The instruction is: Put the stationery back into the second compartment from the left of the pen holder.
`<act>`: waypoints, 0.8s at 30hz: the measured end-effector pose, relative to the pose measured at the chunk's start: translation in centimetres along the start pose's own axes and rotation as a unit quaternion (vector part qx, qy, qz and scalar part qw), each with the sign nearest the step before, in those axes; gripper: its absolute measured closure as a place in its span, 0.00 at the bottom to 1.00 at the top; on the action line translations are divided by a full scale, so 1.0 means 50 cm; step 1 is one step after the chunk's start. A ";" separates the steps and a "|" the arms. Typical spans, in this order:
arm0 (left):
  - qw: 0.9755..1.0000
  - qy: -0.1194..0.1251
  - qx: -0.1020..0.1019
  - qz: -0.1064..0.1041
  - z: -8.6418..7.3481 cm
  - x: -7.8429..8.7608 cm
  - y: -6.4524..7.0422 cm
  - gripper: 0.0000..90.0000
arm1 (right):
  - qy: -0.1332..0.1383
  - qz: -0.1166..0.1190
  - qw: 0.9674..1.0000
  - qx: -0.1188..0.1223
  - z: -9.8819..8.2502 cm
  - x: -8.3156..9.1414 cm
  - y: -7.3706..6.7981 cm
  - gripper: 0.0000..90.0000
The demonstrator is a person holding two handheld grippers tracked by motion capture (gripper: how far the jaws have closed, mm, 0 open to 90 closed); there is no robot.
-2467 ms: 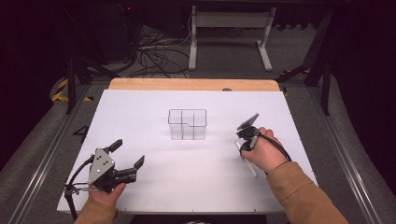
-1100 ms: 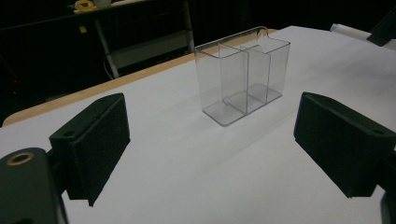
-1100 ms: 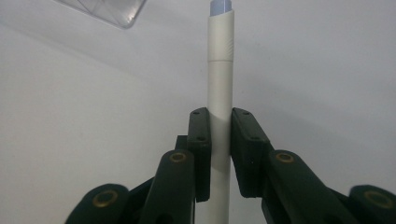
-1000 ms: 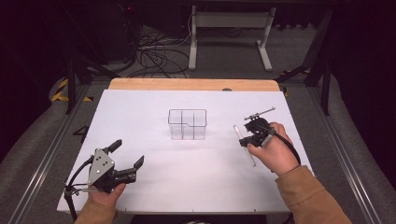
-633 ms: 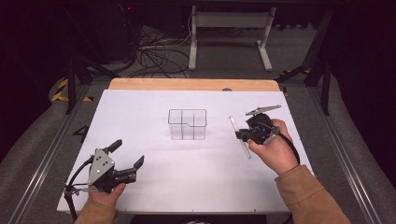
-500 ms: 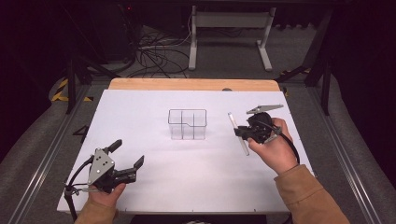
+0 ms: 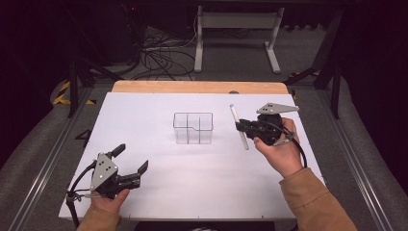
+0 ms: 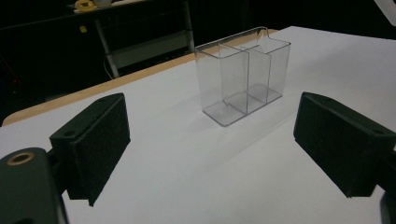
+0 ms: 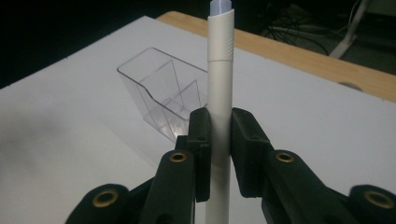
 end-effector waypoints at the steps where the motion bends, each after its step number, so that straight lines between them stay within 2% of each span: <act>1: 1.000 0.000 0.000 0.000 0.000 0.000 0.000 0.13 | 0.008 0.004 1.000 0.001 0.002 0.000 0.000 0.88; 8: 1.000 0.001 0.000 0.000 0.000 0.000 0.000 0.13 | 0.062 0.014 0.998 0.012 0.013 -0.004 -0.002 0.88; 12: 1.000 0.000 0.000 0.001 0.000 0.000 0.000 0.13 | 0.090 0.020 0.996 0.008 0.020 -0.007 -0.003 0.88; 15: 1.000 0.000 0.000 0.000 0.000 0.000 0.000 0.13 | 0.101 0.028 0.995 0.003 0.024 -0.012 -0.003 0.88; 20: 1.000 0.002 -0.001 0.000 0.000 0.001 0.000 0.13 | 0.138 0.025 0.990 0.011 0.031 -0.018 -0.003 0.88; 24: 1.000 0.002 0.000 0.000 0.000 0.001 -0.001 0.13 | 0.154 0.026 0.988 0.016 0.036 -0.022 -0.005 0.88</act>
Point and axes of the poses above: each handheld gripper's, and its own axes: x roughly backward along the jaws, z roughly out of its top, y roughly to its right, the point moved 1 cm from there along -x, roughly forward along the jaws, and after that the axes turned 10 degrees about x, right-handed, at the moved point
